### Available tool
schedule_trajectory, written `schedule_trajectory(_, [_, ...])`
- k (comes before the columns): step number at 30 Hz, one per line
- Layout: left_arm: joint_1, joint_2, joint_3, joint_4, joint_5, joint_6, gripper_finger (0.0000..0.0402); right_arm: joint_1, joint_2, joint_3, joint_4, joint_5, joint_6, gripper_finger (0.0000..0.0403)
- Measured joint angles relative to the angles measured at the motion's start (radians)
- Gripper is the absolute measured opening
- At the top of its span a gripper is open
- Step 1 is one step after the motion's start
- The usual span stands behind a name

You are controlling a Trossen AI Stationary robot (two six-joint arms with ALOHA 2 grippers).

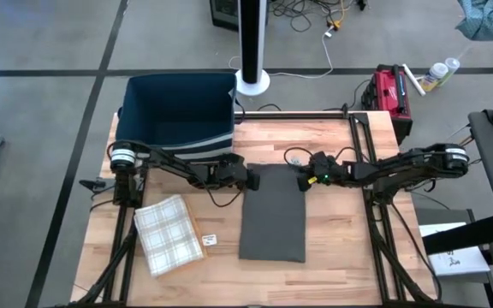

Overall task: Fold towel
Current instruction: Fold the gray kitchen towel

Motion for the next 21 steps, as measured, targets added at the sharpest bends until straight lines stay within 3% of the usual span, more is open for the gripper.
schedule_trajectory(9, [-0.053,-0.1,-0.001,0.004,-0.025,0.157,0.0,0.144,-0.239,0.001,0.0,0.084,-0.207,0.0005])
schedule_trajectory(15, [-0.145,-0.241,-0.043,-0.019,-0.071,0.344,0.0,0.384,-0.368,0.002,-0.031,0.272,-0.346,0.0003])
schedule_trajectory(21, [-0.31,-0.349,-0.093,0.018,-0.073,0.557,0.0,0.652,-0.398,0.024,-0.023,0.445,-0.425,0.0003])
